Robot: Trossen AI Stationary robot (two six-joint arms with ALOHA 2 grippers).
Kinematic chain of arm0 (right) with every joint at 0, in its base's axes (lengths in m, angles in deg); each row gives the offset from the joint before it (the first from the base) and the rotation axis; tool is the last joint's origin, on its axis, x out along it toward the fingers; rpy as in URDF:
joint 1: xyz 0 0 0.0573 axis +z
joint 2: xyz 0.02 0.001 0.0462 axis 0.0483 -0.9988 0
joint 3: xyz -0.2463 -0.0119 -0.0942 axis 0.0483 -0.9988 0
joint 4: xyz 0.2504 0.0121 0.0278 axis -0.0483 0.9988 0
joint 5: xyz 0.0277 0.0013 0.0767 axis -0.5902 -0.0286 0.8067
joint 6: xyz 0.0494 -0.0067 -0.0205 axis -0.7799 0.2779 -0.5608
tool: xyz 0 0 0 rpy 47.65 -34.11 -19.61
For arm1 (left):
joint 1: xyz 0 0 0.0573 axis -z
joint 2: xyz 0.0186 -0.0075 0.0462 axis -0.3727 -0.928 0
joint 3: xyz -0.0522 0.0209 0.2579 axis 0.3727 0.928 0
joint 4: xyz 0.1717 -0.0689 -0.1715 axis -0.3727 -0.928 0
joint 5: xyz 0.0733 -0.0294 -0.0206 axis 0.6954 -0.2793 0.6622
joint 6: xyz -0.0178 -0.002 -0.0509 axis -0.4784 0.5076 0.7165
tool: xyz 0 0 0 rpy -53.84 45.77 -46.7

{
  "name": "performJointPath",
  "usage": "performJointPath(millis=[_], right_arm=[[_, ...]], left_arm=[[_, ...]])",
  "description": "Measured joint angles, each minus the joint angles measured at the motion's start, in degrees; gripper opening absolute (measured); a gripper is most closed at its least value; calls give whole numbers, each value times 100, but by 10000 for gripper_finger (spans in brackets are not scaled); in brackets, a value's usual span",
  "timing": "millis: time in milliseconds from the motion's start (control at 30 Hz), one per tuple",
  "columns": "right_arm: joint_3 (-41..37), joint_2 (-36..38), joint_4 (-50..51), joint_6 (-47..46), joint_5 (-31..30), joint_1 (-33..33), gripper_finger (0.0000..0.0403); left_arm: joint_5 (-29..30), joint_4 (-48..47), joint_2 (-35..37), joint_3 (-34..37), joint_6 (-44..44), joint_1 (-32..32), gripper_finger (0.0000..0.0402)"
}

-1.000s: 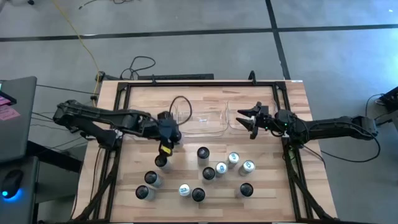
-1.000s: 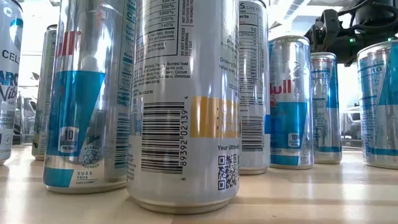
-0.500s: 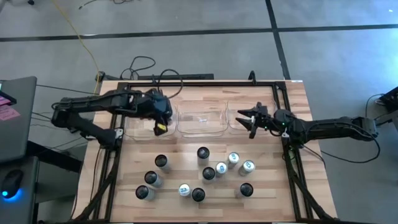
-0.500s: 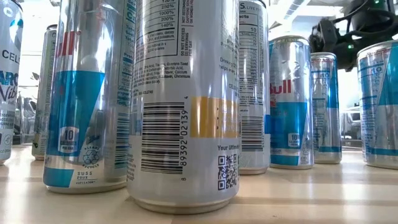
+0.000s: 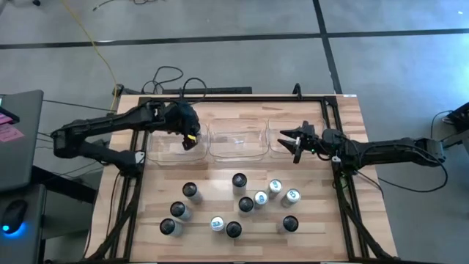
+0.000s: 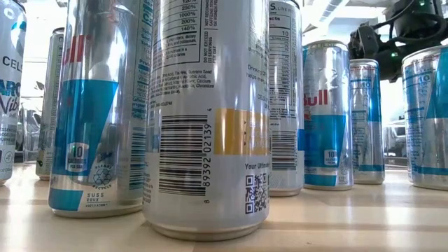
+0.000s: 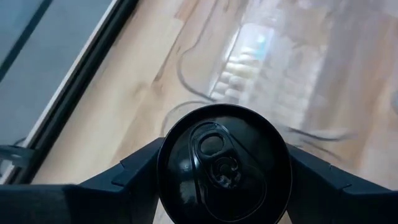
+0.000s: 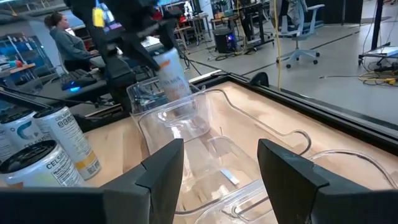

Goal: Sort soda cans
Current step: Put the green soda can into the left transparent bin

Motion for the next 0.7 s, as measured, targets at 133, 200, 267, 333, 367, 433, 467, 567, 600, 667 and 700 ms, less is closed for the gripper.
performJointPath(millis=[133,200,267,333,367,433,467,567,600,667,700], right_arm=[[0,-1,6,-107,-1,-31,228],[0,0,29,-153,-1,-30,228],[0,-1,59,-228,-1,-25,228],[0,-1,85,-237,-1,-25,228],[0,-1,87,-247,-1,-23,228],[0,1,83,-330,-1,-23,228],[0,-1,81,-384,-7,-23,228],[0,0,81,-408,-145,-21,228],[0,0,82,-409,-161,-17,228],[0,-1,83,-448,-176,-16,228],[0,0,89,-483,-176,-16,228]], left_arm=[[-284,511,-2,440,-100,-330,257],[-446,697,-6,595,-103,-458,257],[-553,832,1,749,-103,-527,257],[-568,981,6,841,-99,-559,257],[-565,1004,10,872,-103,-572,257],[-565,1002,7,875,-86,-586,259],[-566,1019,7,879,-81,-589,262],[-562,1095,2,884,-83,-592,277],[-550,1132,0,888,-81,-594,282],[-525,1184,-5,892,-81,-594,295],[-507,1247,-4,892,-73,-594,301]])
